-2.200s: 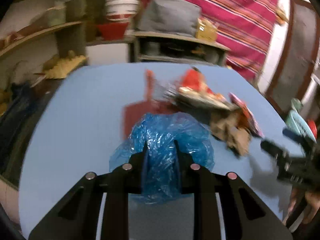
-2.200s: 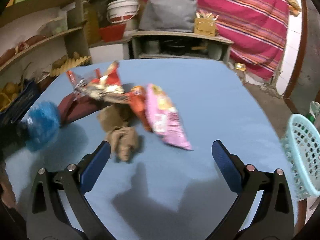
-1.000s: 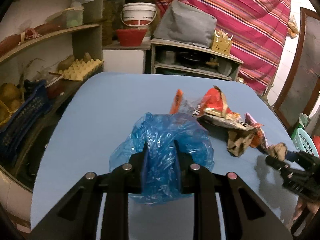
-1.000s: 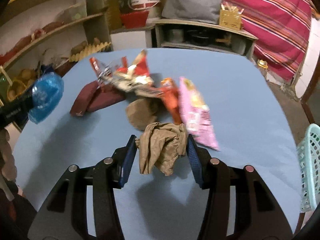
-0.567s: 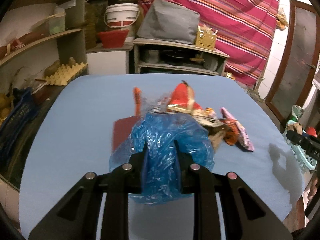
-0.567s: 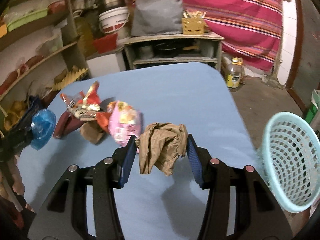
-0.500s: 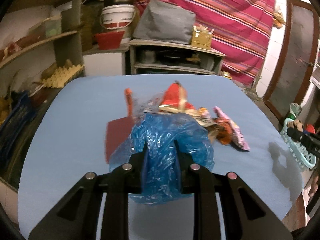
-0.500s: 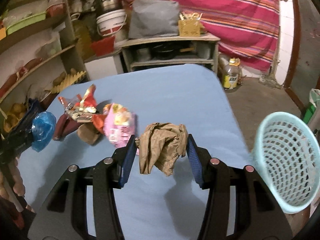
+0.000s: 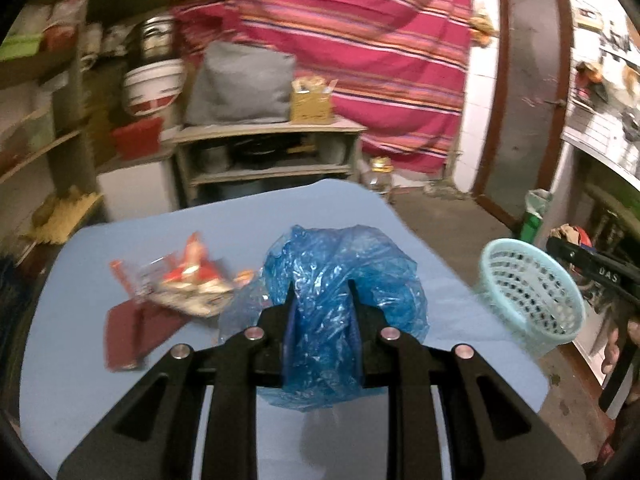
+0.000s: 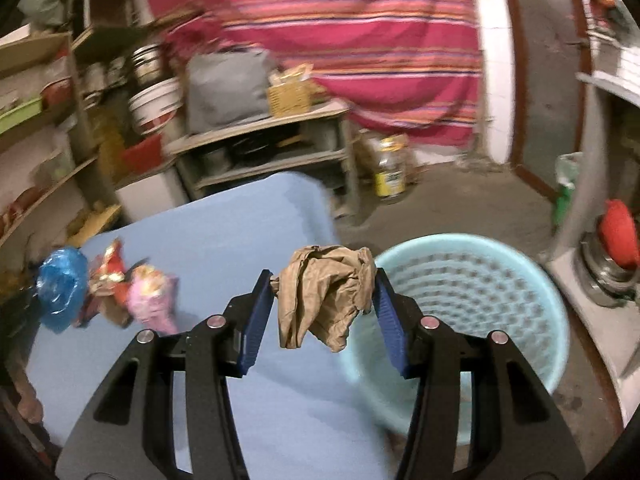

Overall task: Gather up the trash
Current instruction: 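Carry the bag and paper to the basket and open both grippers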

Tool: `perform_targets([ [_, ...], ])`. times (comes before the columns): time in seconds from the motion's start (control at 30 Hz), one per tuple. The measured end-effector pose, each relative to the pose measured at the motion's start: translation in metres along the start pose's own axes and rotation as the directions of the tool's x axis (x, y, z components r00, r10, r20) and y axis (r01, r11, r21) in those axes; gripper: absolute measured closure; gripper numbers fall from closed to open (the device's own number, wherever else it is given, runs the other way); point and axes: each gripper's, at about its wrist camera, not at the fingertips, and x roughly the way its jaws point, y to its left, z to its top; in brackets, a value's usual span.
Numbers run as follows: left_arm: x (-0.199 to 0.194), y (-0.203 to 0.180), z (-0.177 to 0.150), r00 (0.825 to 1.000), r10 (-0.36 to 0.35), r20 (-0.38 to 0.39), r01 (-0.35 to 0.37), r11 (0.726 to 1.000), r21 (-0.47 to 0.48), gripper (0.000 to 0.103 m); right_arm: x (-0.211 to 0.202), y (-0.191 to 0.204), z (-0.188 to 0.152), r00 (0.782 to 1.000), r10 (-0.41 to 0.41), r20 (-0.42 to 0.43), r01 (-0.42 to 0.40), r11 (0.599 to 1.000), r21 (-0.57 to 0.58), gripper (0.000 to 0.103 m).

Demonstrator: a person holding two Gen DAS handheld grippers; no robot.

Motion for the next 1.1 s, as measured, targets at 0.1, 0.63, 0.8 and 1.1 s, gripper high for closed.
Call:
perform_targets([
  [0.1, 0.009, -0.031, 0.007, 0.999, -0.05, 0.001, 0.05, 0.998, 0.026, 0.08, -0.012, -0.029, 0.0, 0.999, -0.025, 0.02, 0.024, 0.999, 0.047, 0.053],
  [0.63, 0.097, -0.206, 0.019, 0.966, -0.238, -0.101, 0.25, 0.959, 0.131, 0.08, -0.035, -0.131, -0.022, 0.988, -0.155, 0.01, 0.15, 0.969, 0.194, 0.052],
  [0.8, 0.125, -0.235, 0.026, 0.946, -0.289, -0.149, 0.309, 0.942, 0.128, 0.079, -0.031, -0.144, -0.024, 0.987, -0.16, -0.007, 0.157, 0.962, 0.222, 0.052],
  [1.1, 0.142, -0.257, 0.035, 0.954, -0.257, -0.153, 0.28, 0.946, 0.161, 0.036, -0.02, -0.157, -0.025, 0.986, -0.162, -0.037, 0.166, 0.952, 0.257, 0.052],
])
